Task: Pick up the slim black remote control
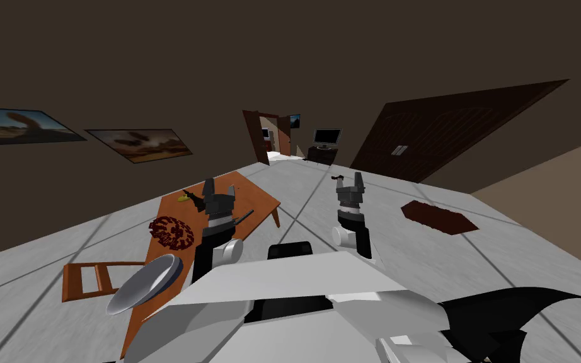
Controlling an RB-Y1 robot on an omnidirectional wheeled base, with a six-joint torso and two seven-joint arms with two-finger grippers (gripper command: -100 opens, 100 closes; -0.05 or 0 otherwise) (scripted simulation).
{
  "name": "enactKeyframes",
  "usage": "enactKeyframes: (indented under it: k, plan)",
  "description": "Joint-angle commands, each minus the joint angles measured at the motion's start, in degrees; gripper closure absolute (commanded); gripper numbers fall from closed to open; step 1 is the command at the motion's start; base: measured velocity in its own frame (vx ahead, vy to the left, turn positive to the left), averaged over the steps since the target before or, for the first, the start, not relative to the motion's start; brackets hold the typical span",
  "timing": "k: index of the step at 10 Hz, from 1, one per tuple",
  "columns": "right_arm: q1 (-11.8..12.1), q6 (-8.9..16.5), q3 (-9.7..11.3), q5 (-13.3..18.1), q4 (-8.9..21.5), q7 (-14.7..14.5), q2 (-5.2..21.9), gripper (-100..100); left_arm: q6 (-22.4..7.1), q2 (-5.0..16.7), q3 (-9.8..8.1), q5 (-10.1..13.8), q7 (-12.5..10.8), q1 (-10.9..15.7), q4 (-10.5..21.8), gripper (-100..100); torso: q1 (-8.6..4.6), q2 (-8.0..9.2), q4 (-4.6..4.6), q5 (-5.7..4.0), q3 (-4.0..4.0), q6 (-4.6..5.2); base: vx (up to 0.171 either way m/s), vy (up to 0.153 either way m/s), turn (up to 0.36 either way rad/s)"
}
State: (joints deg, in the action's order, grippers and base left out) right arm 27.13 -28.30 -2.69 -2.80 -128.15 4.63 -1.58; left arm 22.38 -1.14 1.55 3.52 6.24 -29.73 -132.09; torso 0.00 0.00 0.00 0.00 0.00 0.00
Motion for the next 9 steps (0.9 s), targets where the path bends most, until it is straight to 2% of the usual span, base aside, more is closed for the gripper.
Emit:
enactKeyframes:
  k: [1,3,6,7,9]
  plan:
    - [0.0,0.0,0.0,0.0,0.0,0.0,0.0,0,-0.6,2.1,-0.18,0.6,-0.3,0.2,0.6,-100,0.00,0.00,0.00,0.00,0.00,0.00,-0.005,-0.002,-0.040]
    - [0.0,0.0,0.0,0.0,0.0,0.0,0.0,0,-2.1,5.2,-0.66,2.1,-1.1,0.6,2.0,-100,0.01,0.03,0.00,0.00,0.02,0.01,-0.012,-0.002,-0.091]
    - [0.0,0.0,0.0,0.0,0.0,0.0,0.0,0,-5.6,10.0,-1.80,5.6,-3.0,1.7,5.4,-100,0.03,0.08,0.01,0.01,0.04,0.01,-0.021,-0.002,-0.129]
    - [0.0,0.0,0.0,0.0,0.0,0.0,0.0,0,-5.6,10.0,-1.80,5.6,-3.0,1.7,5.4,-100,0.01,0.09,0.02,0.00,0.05,0.02,-0.017,-0.001,-0.048]
    - [0.0,0.0,0.0,0.0,0.0,0.0,0.0,0,-8.7,13.0,-2.74,8.8,-4.7,2.5,8.2,-100,0.01,0.06,0.01,0.00,0.03,0.02,-0.022,-0.005,-0.143]
